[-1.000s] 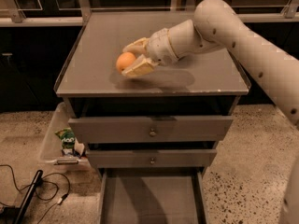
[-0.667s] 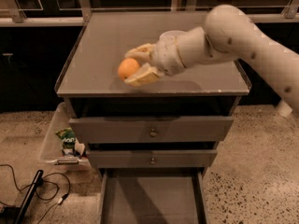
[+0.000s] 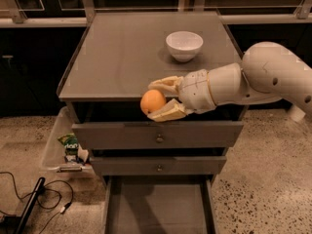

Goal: Place orange into bottom drawer

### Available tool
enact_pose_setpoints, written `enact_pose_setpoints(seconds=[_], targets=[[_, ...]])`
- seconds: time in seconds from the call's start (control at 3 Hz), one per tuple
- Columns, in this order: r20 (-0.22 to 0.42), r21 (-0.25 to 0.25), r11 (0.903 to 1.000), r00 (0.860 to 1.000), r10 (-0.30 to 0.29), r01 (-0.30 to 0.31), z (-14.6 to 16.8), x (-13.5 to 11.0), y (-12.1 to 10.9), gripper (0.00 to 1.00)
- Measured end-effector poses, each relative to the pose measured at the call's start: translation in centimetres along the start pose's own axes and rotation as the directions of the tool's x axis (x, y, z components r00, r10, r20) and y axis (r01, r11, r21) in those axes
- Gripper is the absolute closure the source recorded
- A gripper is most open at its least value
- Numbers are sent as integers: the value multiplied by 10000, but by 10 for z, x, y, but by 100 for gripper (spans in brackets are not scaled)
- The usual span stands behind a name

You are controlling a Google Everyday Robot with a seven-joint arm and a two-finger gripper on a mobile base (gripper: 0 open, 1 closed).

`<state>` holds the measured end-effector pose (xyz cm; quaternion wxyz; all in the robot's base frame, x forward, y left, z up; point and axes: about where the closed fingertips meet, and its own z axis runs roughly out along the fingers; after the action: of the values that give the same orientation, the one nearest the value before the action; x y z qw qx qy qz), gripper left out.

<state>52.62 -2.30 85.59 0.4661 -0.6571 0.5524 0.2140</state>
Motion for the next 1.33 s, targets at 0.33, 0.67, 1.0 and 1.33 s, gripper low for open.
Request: enact_pose_setpoints(seconds=[0.33,0.67,1.0,1.33], targets=[[1,-2,10000,10000,8,-8,0,0,0,100],[-266,88,9979,9975,648,-645,7,29,17,100],[-531,389,9794,9784,2000,-1981,22,94,63,100],[-858,263,9509,9470,3096,-3085,49,178,133,100]])
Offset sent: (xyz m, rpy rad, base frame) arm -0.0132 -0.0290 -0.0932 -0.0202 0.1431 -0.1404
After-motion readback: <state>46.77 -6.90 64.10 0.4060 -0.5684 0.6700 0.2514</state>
